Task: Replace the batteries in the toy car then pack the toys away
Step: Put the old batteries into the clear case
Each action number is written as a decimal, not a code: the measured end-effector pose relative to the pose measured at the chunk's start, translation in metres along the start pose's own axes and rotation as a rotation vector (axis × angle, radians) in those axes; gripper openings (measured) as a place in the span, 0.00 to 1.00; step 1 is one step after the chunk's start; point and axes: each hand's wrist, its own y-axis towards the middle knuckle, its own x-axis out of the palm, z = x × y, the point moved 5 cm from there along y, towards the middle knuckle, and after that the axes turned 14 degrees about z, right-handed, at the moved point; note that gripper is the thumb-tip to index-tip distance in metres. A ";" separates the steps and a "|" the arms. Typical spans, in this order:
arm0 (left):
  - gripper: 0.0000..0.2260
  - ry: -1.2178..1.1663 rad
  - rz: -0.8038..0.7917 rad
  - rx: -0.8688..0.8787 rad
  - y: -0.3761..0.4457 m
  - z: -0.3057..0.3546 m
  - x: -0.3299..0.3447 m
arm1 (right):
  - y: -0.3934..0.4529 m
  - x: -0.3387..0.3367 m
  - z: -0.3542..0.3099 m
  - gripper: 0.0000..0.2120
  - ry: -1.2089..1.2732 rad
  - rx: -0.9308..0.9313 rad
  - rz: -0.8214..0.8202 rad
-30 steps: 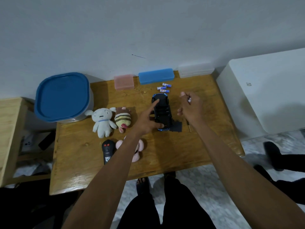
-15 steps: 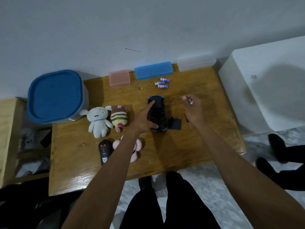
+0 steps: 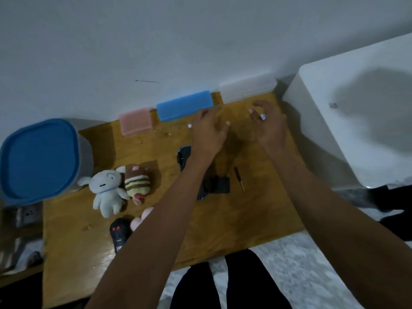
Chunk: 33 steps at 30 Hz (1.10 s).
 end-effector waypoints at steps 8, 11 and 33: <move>0.25 -0.047 0.076 -0.182 0.057 -0.006 0.108 | 0.075 0.042 0.045 0.22 -0.077 -0.055 -0.066; 0.25 -0.063 0.161 -0.174 0.069 -0.010 0.127 | 0.093 0.065 0.056 0.23 -0.090 -0.114 -0.099; 0.39 -0.130 0.369 -0.024 0.071 -0.009 0.139 | 0.137 0.077 0.039 0.19 0.021 -0.204 0.119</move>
